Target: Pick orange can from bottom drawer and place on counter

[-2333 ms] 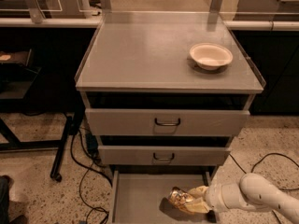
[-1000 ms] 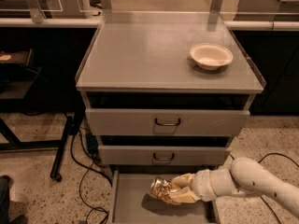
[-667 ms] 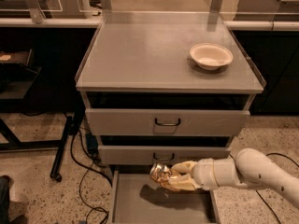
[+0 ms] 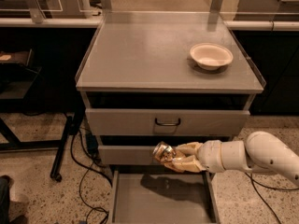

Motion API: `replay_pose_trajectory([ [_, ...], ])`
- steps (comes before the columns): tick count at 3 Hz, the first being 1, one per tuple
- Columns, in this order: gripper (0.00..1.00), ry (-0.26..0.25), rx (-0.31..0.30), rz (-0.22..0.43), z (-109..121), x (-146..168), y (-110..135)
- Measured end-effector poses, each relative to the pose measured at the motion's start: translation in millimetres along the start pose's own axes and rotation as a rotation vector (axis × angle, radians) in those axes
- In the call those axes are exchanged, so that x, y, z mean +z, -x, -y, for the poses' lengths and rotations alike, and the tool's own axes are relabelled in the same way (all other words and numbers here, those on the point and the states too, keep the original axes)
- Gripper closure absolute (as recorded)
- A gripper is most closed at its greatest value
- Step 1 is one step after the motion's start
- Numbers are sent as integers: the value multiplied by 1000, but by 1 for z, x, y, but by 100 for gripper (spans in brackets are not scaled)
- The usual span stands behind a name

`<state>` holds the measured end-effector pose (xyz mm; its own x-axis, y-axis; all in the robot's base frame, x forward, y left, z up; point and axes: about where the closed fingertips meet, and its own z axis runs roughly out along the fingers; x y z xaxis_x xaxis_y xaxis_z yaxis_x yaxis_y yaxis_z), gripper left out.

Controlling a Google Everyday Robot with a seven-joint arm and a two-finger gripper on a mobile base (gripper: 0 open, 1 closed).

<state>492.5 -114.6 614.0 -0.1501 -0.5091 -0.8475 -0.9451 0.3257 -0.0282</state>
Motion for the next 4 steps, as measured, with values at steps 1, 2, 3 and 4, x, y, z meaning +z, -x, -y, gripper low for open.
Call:
replay_pose_trajectory([
  [1, 100, -40, -33, 30, 9, -15, 24],
  [2, 100, -108, -120, 41, 26, -53, 73],
  [3, 100, -189, -232, 37, 47, -102, 138],
  [4, 100, -196, -232, 38, 49, -105, 139],
])
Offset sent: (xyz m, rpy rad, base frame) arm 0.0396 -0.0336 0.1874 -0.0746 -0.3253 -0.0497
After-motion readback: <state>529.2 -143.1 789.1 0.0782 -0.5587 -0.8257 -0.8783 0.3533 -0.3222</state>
